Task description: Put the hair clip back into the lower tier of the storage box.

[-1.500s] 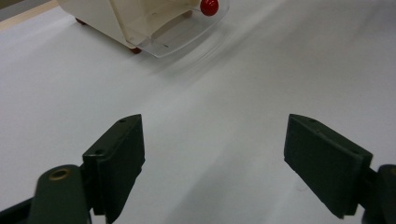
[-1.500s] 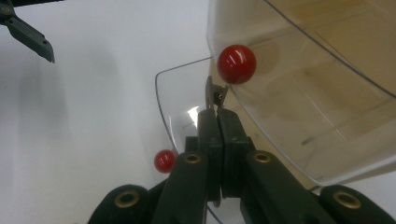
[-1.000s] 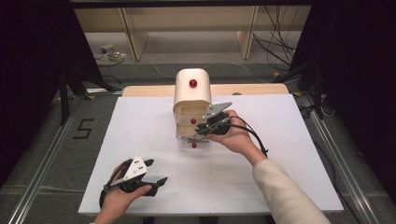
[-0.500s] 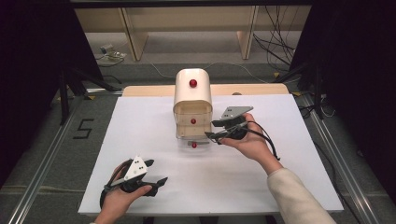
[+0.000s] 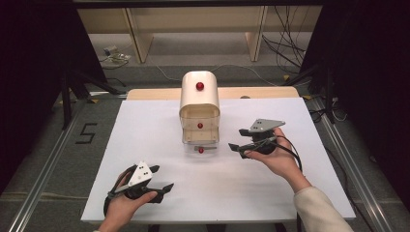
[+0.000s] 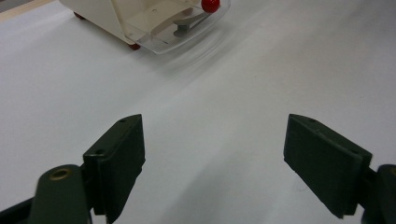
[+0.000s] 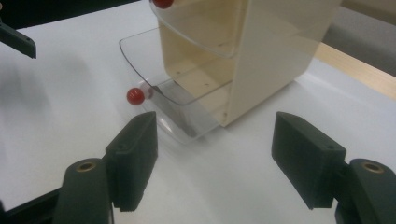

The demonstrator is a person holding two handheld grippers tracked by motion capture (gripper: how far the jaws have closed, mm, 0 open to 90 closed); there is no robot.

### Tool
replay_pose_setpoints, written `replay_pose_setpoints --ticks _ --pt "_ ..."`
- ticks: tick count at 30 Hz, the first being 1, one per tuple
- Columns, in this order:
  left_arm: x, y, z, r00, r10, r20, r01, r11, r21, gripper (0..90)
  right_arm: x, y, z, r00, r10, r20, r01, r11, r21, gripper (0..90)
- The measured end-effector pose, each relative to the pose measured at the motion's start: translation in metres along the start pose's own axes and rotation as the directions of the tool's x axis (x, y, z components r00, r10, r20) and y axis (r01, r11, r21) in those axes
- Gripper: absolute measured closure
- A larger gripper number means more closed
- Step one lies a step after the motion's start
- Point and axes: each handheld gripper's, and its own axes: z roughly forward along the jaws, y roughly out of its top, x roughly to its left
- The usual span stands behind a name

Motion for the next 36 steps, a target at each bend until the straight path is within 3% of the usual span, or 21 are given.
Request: replay_pose_setpoints --ticks 5,19,36 --pt "0.000 0.000 0.000 1.0000 -0.004 0.000 0.004 1.0000 0.001 20.7 -0.002 -0.010 -0.012 0.9998 0.021 0.003 -0.021 1.000 -0.023 30.5" --pt "0.001 0.000 -0.001 0.9998 -0.021 -0.007 0.021 0.9997 -0.012 20.6 -0.004 -0.031 -0.028 0.9981 0.036 0.049 -0.035 0.999 -0.022 29.0" --pt "0.002 -0.001 0.000 0.9996 -0.025 -0.010 0.025 0.9996 -0.012 20.6 0.002 -0.065 -0.046 0.9966 0.067 0.049 -0.065 0.998 -0.024 28.8"
